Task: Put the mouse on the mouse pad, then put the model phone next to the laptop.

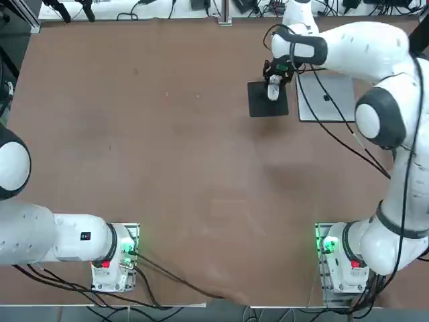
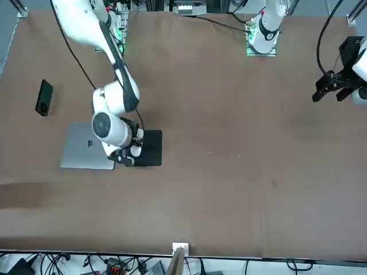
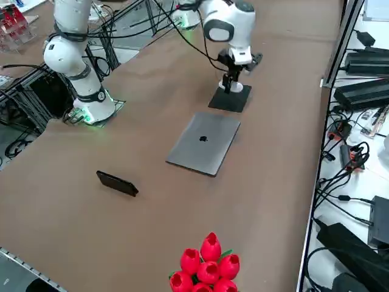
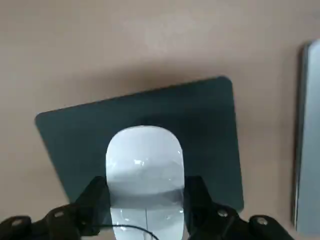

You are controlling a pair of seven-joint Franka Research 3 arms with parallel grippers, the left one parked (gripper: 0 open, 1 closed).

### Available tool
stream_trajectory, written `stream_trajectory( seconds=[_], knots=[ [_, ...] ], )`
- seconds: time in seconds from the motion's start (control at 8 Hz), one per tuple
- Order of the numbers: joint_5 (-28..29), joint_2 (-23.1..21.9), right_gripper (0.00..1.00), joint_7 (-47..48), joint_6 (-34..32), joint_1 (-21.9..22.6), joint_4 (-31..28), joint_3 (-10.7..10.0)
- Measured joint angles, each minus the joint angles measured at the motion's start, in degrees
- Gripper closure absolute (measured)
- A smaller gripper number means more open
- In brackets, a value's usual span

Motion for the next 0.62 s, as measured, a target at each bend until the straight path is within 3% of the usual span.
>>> stream_trajectory(
  seconds=[0.62],
  knots=[
    [-1.48, 1.99, 0.22, -3.92, -0.36, 0.42, 1.4, 0.17]
  ],
)
